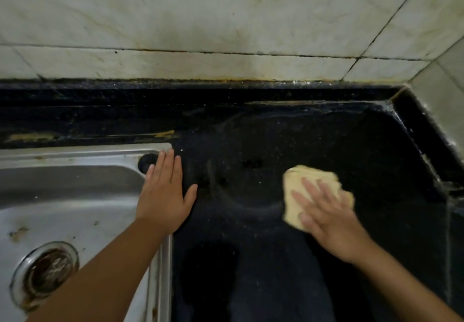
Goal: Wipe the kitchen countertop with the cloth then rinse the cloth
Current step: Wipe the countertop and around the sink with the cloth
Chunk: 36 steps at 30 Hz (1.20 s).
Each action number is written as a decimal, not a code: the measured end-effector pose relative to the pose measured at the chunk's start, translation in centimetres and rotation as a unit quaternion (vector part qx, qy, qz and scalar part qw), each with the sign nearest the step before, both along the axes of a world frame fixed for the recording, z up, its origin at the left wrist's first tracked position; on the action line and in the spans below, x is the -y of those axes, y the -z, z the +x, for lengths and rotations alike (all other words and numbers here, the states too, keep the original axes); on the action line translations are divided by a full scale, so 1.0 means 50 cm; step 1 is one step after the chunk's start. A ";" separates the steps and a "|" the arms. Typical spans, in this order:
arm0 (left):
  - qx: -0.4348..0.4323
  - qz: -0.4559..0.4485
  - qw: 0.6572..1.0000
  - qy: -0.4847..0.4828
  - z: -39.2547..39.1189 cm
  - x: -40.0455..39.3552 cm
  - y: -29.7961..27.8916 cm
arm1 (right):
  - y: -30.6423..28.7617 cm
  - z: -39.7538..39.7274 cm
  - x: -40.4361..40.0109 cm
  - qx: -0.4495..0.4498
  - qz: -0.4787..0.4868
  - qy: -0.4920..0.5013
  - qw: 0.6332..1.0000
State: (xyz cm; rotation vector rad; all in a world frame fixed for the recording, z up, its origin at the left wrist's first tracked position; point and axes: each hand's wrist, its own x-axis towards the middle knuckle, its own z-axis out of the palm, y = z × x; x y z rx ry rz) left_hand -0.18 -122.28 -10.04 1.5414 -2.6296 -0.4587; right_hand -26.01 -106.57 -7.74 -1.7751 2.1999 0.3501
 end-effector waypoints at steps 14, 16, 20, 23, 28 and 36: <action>0.010 -0.012 1.000 -0.028 0.006 0.015 -0.001 | 0.009 0.107 0.403 0.077 -0.057 0.137 0.986; 0.018 -0.006 1.000 -0.024 0.012 0.012 0.002 | 0.018 0.177 0.386 0.098 -0.041 0.039 0.994; 0.012 -0.009 1.000 -0.025 0.014 0.012 0.002 | 0.023 0.208 0.272 0.096 -0.041 -0.126 0.986; 0.008 -0.016 0.999 -0.028 0.005 0.020 -0.003 | 0.037 0.144 0.114 0.052 -0.078 -0.133 0.987; -0.003 -0.012 0.999 -0.030 -0.006 0.022 -0.008 | -0.002 -0.049 0.003 0.005 -0.021 0.053 0.998; 0.006 -0.003 1.000 -0.014 0.000 -0.002 0.009 | 0.014 -0.004 0.290 0.075 -0.017 0.197 0.977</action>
